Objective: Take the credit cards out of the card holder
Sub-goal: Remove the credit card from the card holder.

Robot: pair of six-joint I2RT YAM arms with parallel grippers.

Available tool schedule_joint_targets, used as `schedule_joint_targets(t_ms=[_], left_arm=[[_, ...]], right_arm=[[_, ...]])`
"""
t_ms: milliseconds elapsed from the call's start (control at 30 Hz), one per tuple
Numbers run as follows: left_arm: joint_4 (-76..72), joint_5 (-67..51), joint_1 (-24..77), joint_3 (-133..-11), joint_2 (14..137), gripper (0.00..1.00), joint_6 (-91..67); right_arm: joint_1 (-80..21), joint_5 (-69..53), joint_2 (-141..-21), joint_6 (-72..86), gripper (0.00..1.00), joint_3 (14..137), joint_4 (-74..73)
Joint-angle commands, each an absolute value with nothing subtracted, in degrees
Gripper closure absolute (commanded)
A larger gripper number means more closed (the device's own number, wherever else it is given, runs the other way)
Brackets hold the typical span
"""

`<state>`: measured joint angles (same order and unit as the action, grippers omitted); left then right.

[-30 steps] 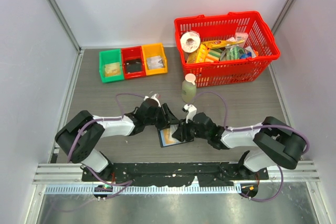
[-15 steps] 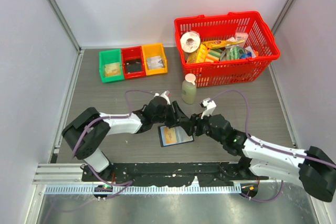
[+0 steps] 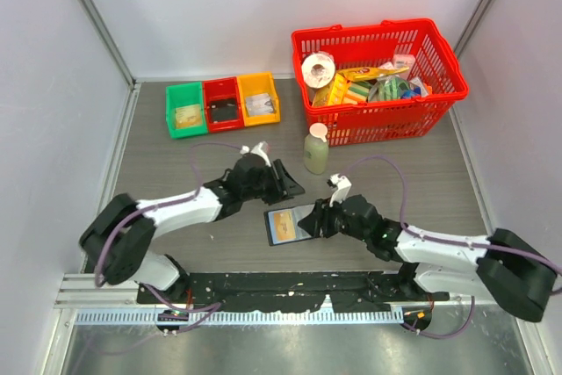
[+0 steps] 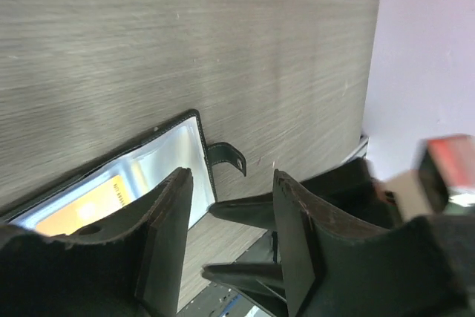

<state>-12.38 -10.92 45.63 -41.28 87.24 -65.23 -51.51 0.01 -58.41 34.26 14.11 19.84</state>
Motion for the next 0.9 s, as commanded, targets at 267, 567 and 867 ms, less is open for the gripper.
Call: schedule_joint_targets(t_ms=[267,567,867], left_arm=[[1.5,-4.7,44.5,-32.5,70.7,0.66,-58.3],[0.4,-5.5,46.1,-29.6,75.7,0.79,-59.3],[0.4,-3.6,48.8,-27.5,77.3,0.87,-60.9]], right_arm=[[-51.6,-10.0,-79.5,45.1,0.57,15.1,45.3],[-51.3,-8.9,-83.8,49.0,0.62,13.3,46.4],[-50.9,-11.0,-85.6,49.1,0.69,14.5,46.8]])
